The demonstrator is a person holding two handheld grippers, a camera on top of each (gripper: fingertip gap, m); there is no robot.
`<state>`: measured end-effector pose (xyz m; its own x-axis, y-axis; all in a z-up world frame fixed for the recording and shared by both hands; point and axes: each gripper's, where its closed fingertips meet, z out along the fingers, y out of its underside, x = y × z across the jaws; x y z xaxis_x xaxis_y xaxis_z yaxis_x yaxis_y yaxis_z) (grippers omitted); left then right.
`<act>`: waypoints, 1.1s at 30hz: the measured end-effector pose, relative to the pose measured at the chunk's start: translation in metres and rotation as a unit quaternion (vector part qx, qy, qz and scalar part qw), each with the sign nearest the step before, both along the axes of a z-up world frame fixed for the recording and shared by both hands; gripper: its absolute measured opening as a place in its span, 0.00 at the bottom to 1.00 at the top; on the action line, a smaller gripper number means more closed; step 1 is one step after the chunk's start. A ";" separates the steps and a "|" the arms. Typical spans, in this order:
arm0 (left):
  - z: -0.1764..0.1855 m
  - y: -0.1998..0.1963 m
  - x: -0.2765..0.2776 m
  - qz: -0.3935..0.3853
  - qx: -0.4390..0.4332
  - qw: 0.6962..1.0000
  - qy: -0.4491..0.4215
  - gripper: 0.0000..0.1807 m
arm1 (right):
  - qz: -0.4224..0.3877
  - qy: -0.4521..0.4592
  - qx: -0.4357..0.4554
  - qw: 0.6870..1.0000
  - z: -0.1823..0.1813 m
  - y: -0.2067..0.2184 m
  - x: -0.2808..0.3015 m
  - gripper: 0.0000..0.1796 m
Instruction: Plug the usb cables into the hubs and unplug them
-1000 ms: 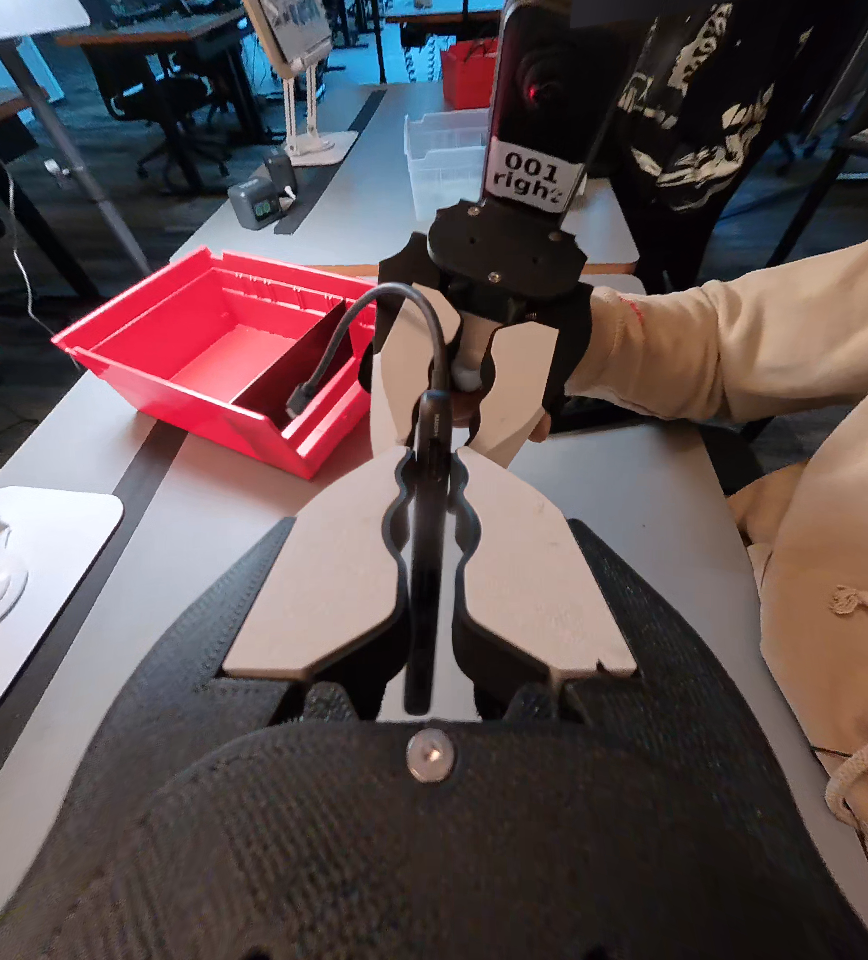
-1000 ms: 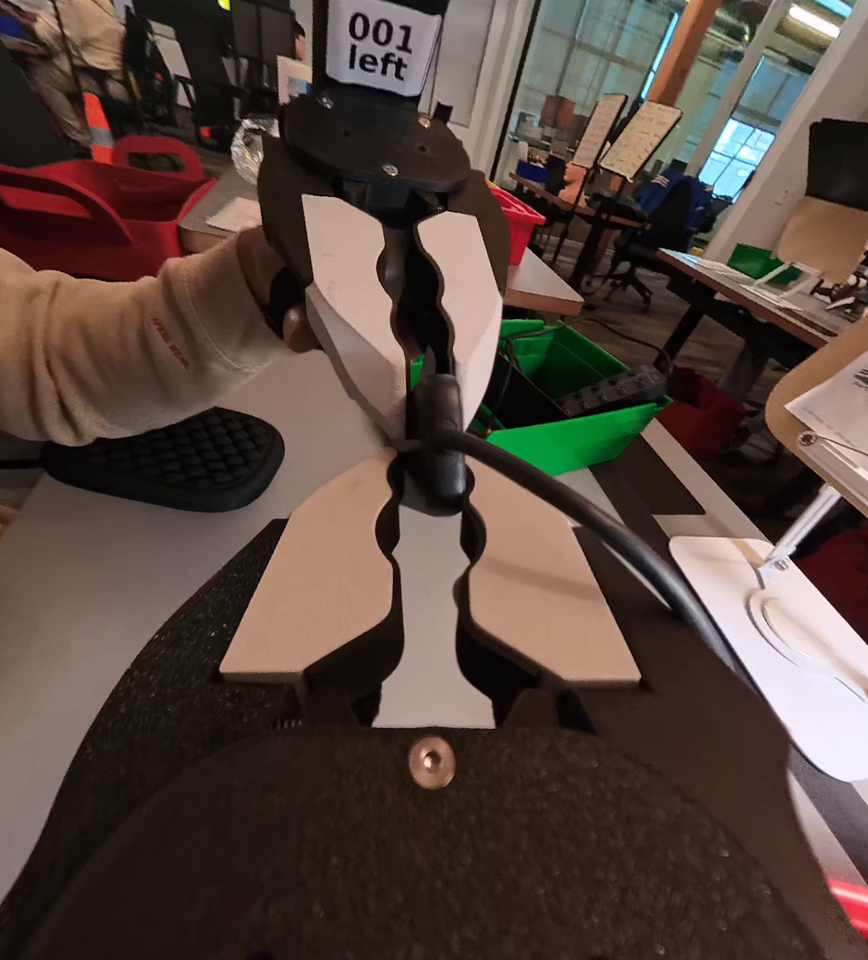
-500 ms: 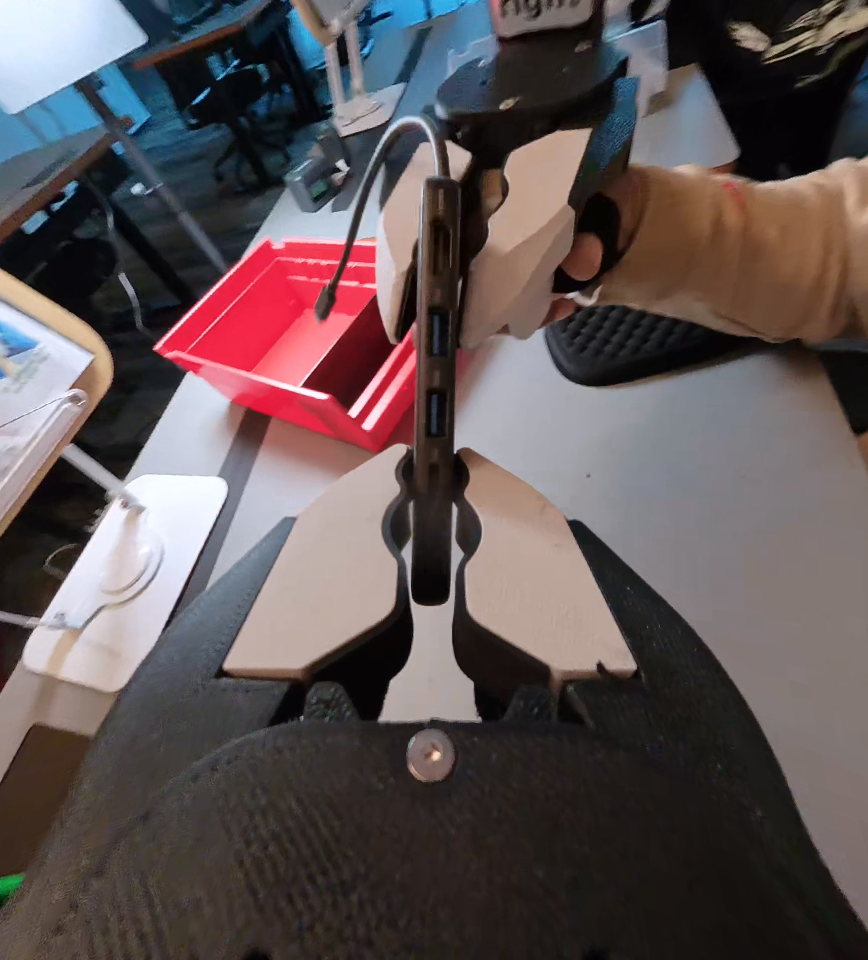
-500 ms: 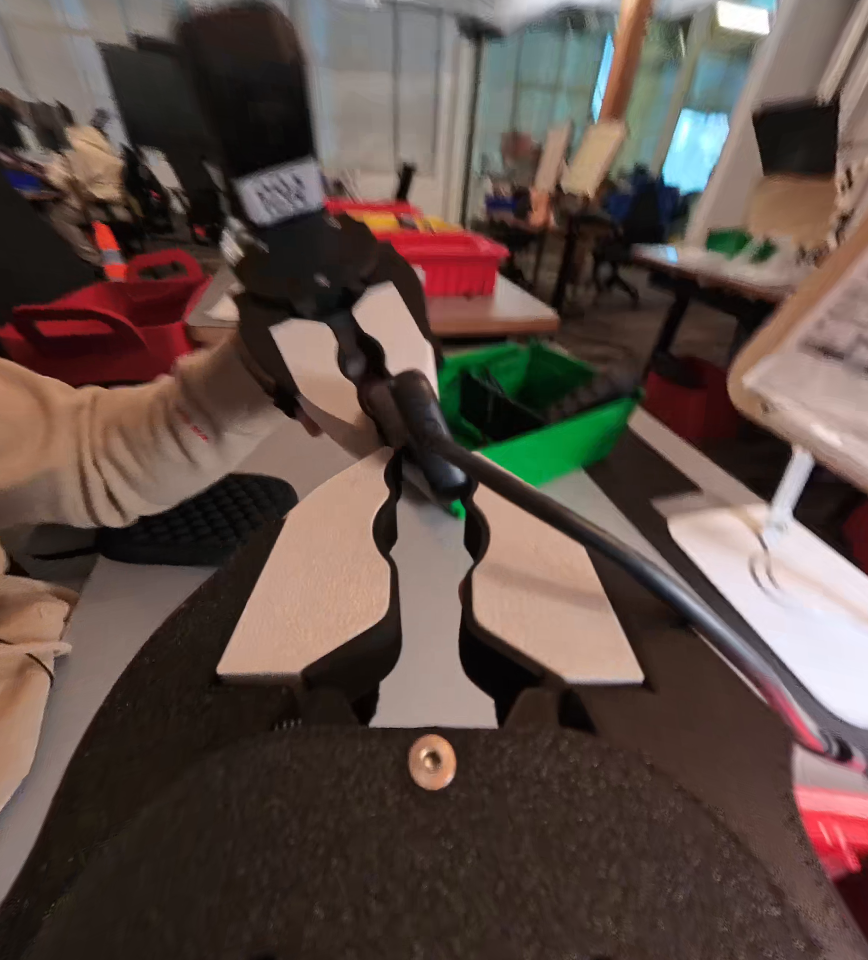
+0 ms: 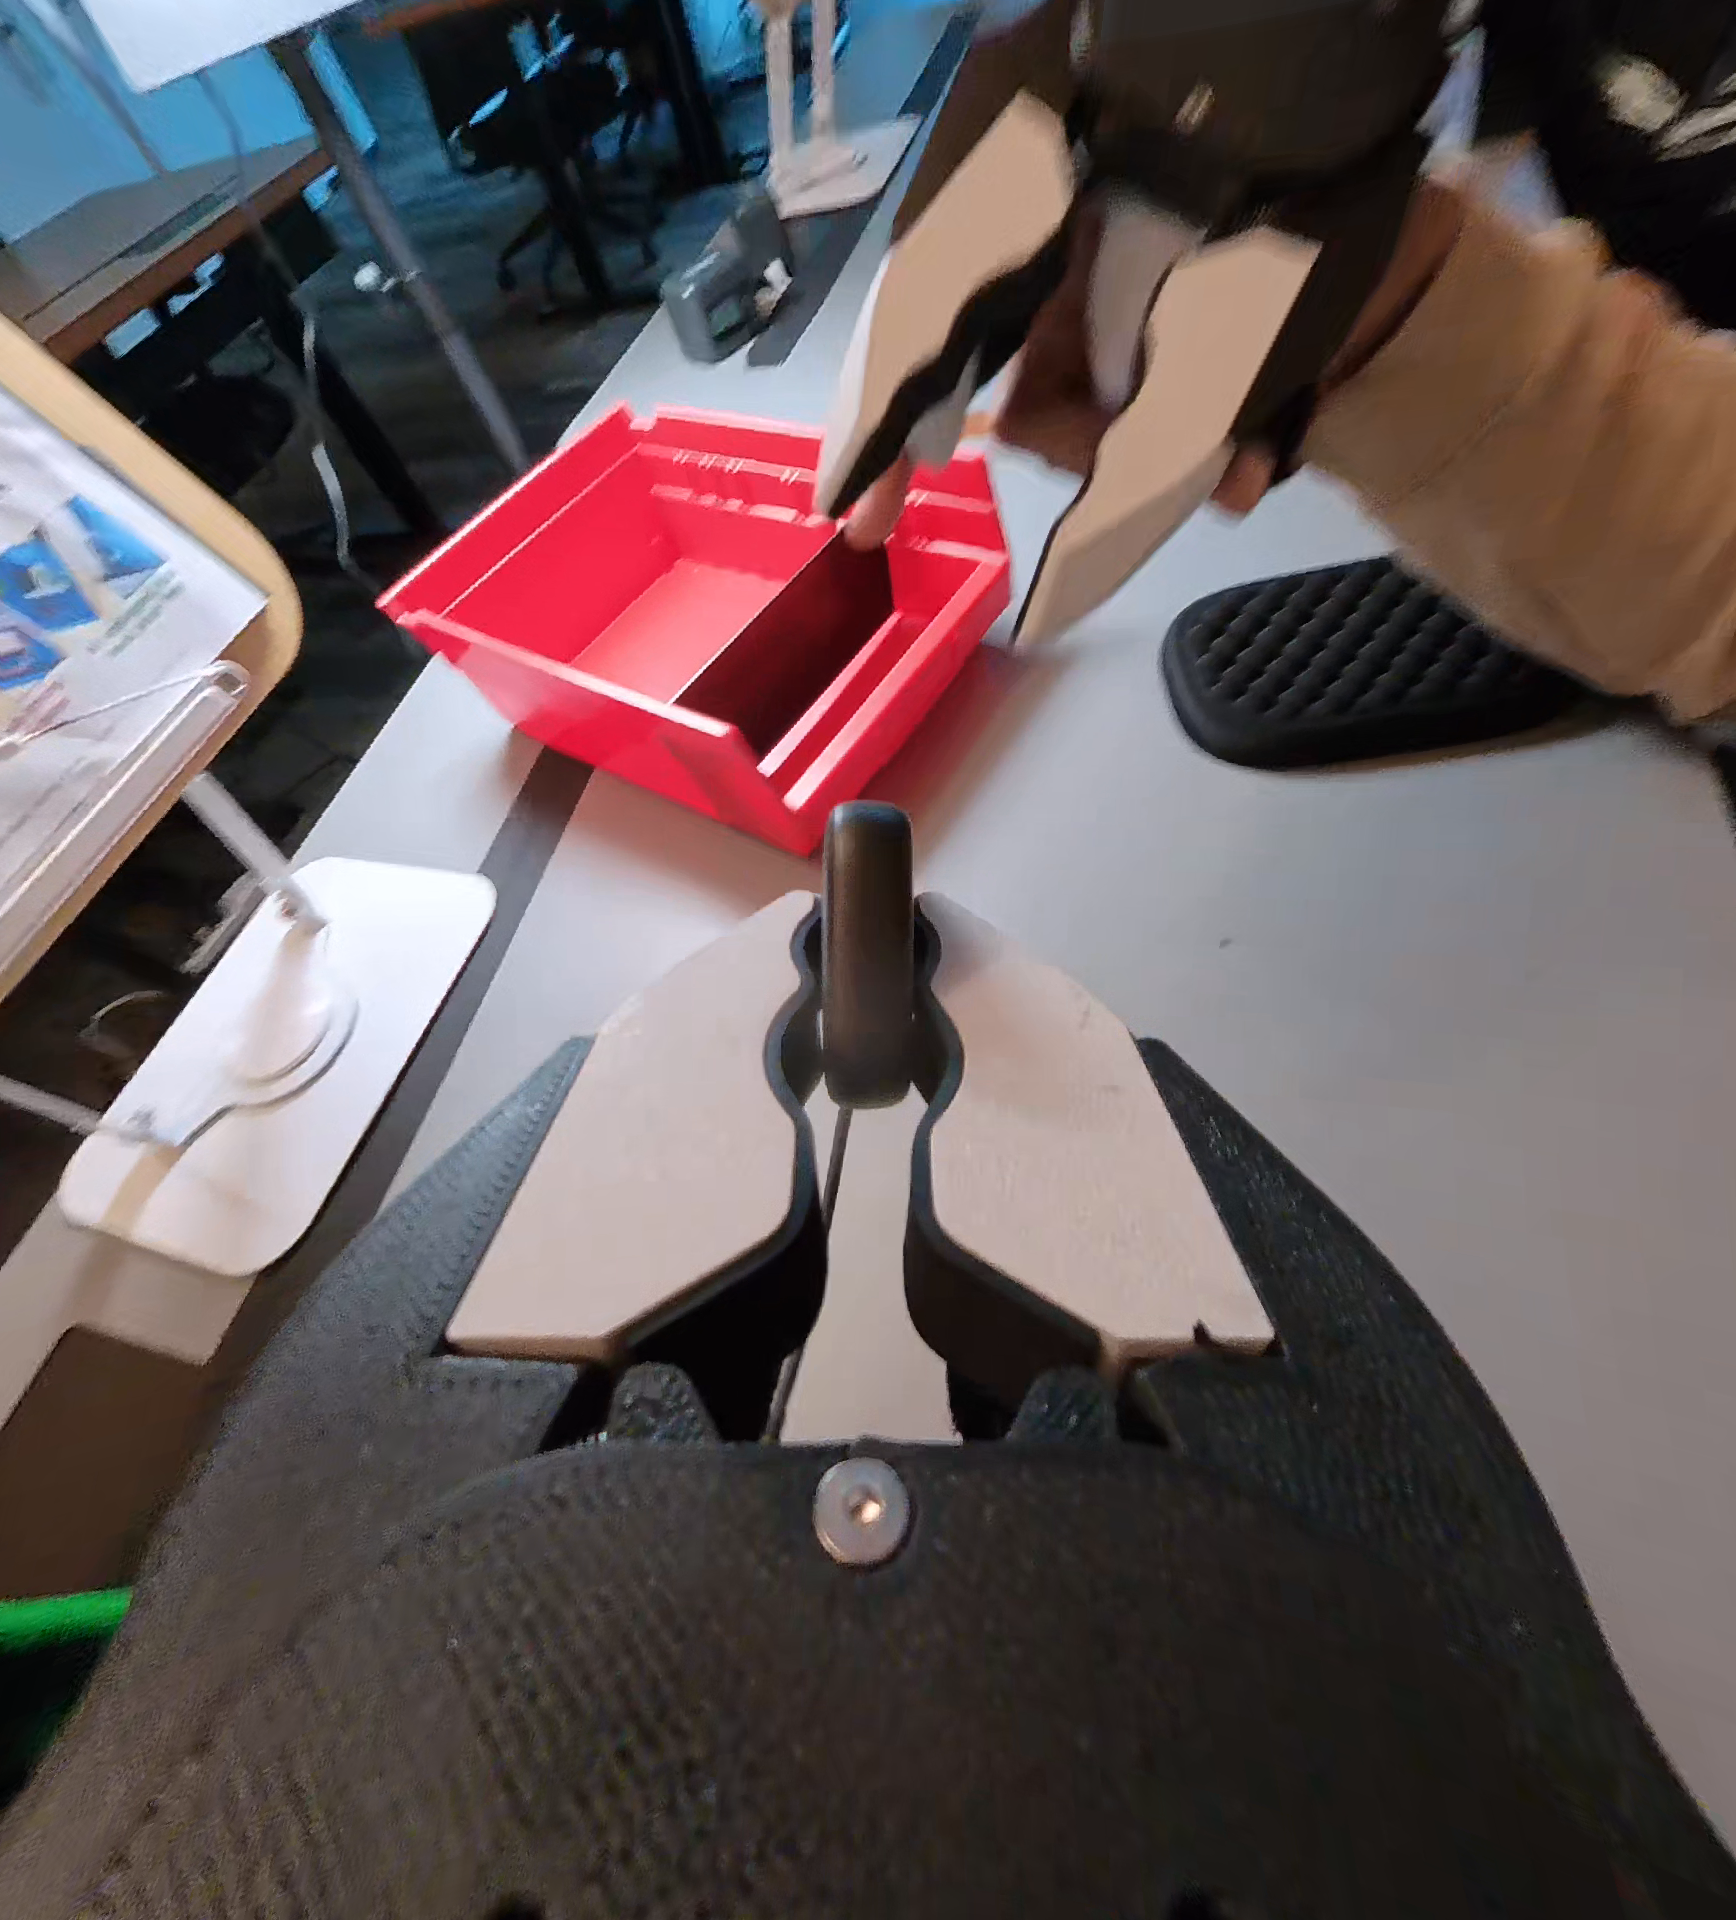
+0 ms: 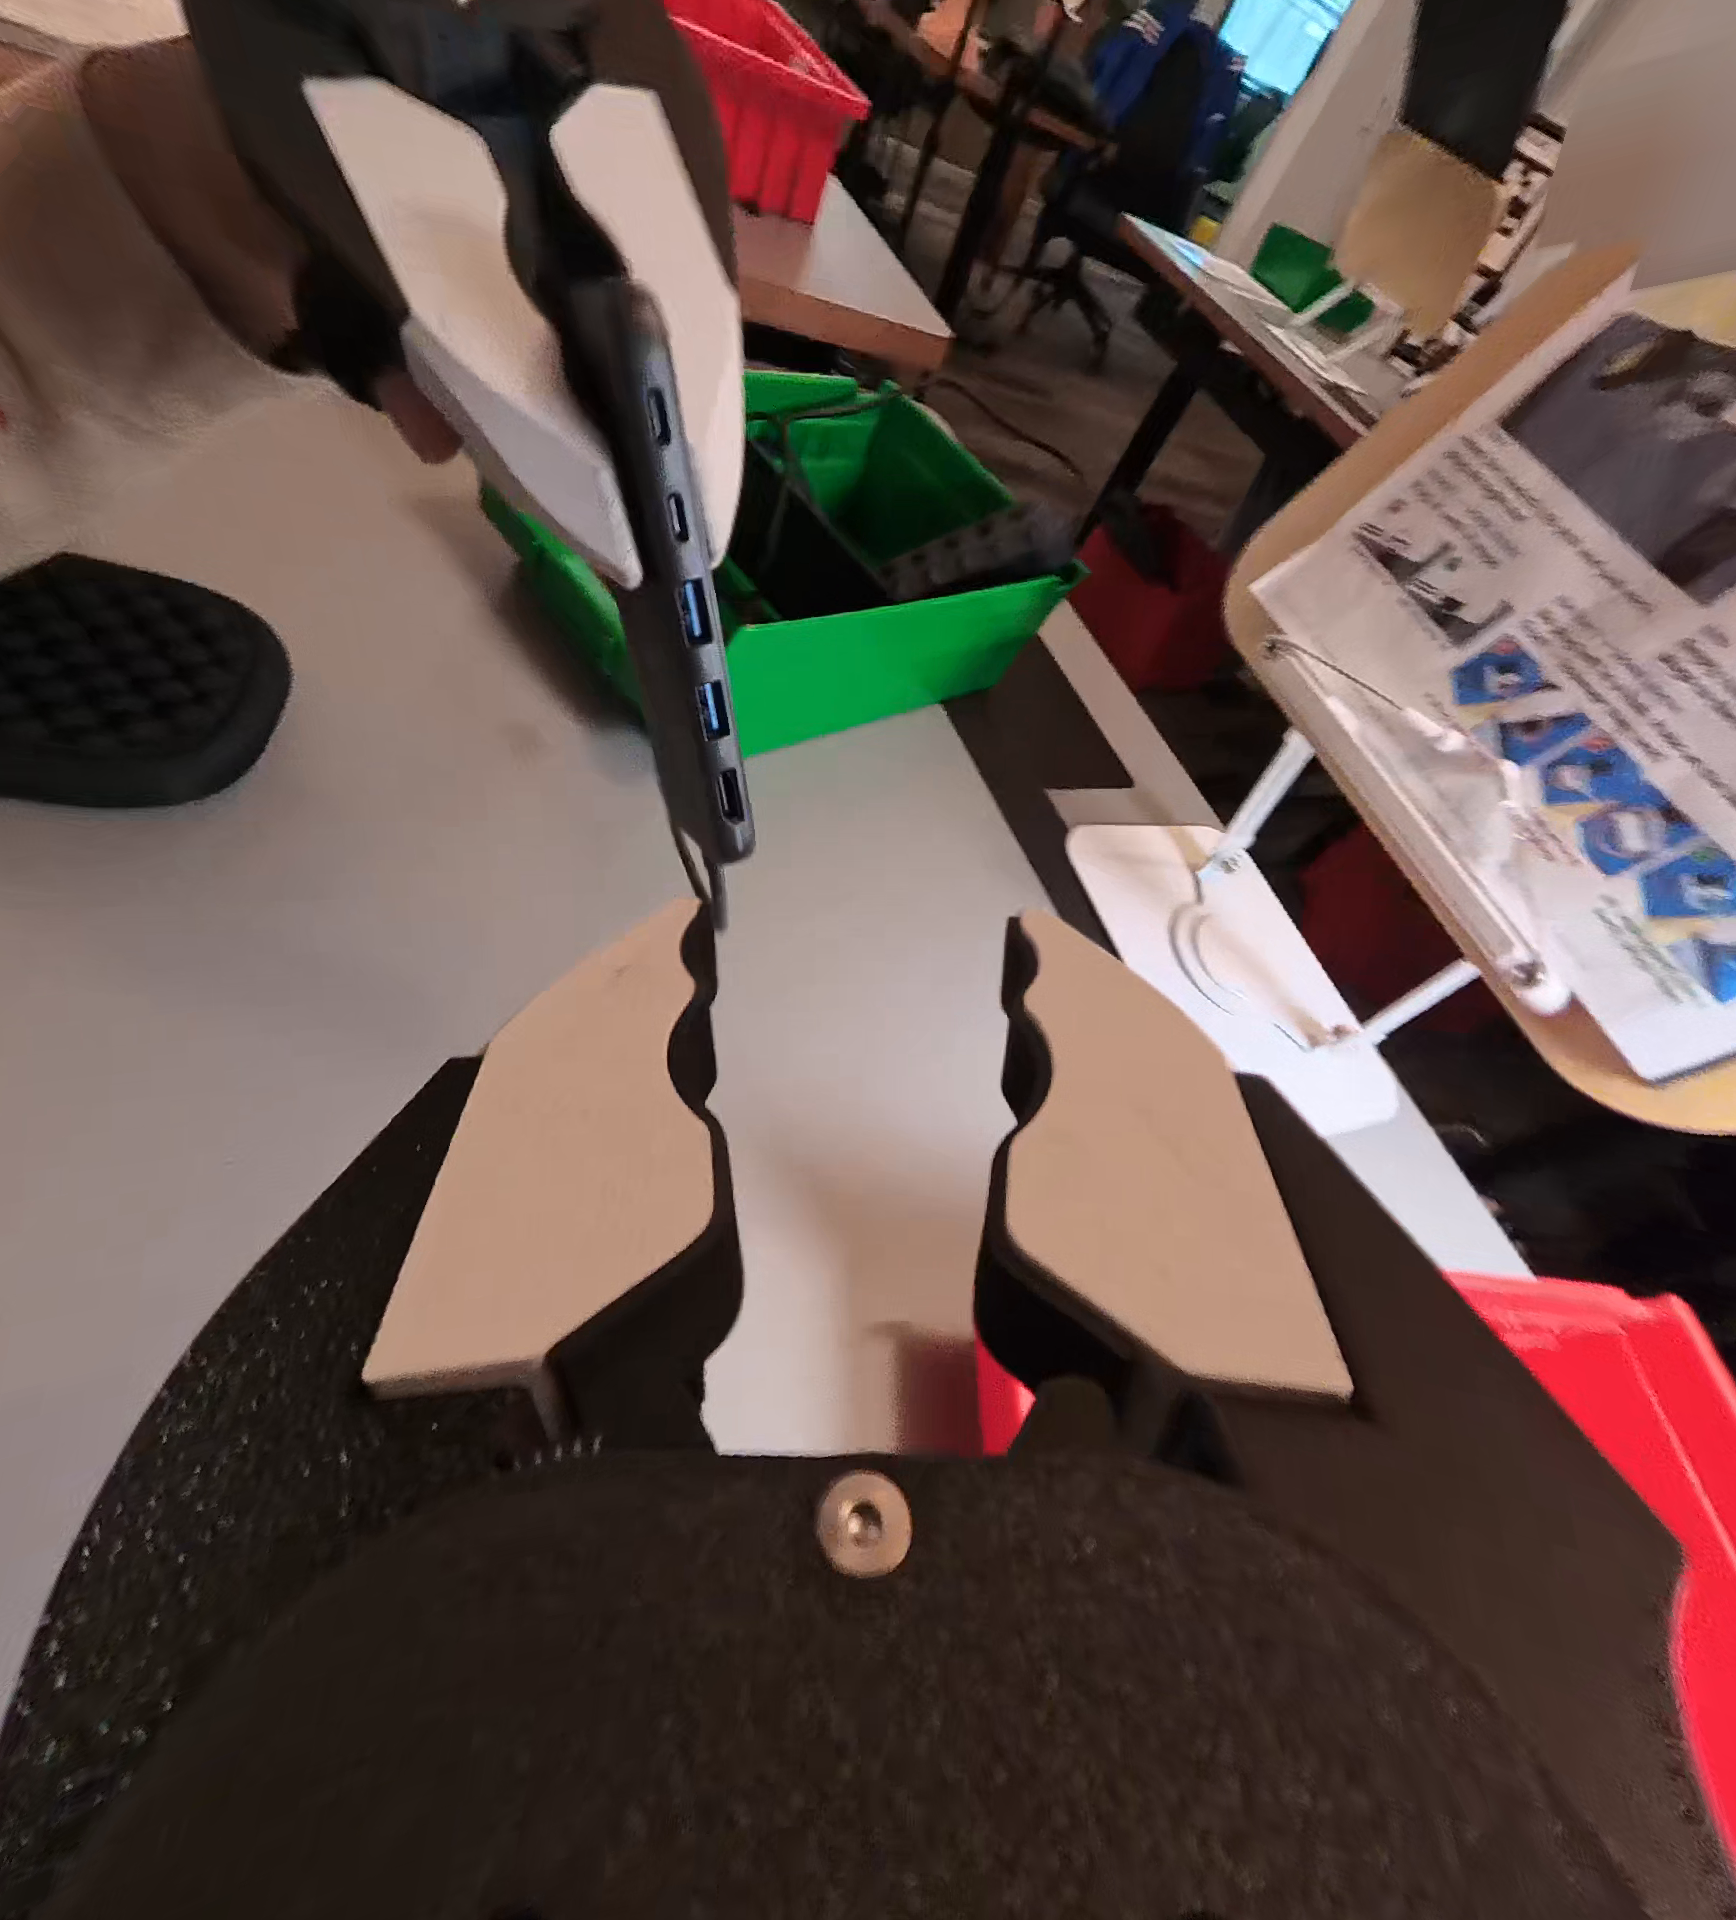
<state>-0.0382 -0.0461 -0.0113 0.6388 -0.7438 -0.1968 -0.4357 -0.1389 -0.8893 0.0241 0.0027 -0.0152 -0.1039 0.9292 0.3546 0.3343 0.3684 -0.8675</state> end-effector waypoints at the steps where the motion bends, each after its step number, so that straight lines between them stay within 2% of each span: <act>1: 0.004 -0.003 0.006 -0.018 0.002 1.000 -0.018 0.07 | 0.020 -0.004 -0.006 1.000 -0.006 -0.007 -0.006 0.30; 5: 0.027 -0.014 0.024 -0.076 0.045 0.992 -0.094 0.07 | 0.121 0.005 -0.069 0.990 -0.022 -0.044 -0.024 0.30; 8: 0.036 -0.020 0.030 -0.096 0.057 0.986 -0.125 0.07 | 0.155 0.084 -0.104 0.979 -0.004 -0.054 -0.027 0.09; 11: 0.039 -0.019 0.029 -0.092 0.074 0.985 -0.126 0.07 | 0.150 0.113 -0.099 0.977 0.008 -0.048 -0.023 0.09; 14: 0.029 -0.021 0.028 -0.098 0.048 0.989 -0.101 0.07 | 0.150 0.085 -0.077 0.982 0.005 -0.047 -0.017 0.08; 19: -0.010 -0.021 0.026 -0.090 -0.003 0.996 0.013 0.10 | 0.160 0.001 -0.058 0.985 -0.013 -0.048 -0.005 0.07; 22: -0.016 -0.015 0.031 -0.084 0.005 0.996 0.024 0.10 | 0.167 0.011 -0.061 0.984 -0.008 -0.051 -0.003 0.07; 25: -0.009 -0.012 0.037 -0.093 0.020 0.995 -0.012 0.09 | 0.166 0.048 -0.071 0.982 0.005 -0.050 -0.003 0.07; 29: 0.021 -0.013 0.043 -0.113 0.073 0.983 -0.125 0.07 | 0.174 0.154 -0.121 0.965 0.039 -0.046 0.002 0.09; 33: 0.043 -0.018 0.036 -0.128 0.107 0.962 -0.215 0.07 | 0.160 0.176 -0.126 0.963 0.044 -0.035 0.005 0.19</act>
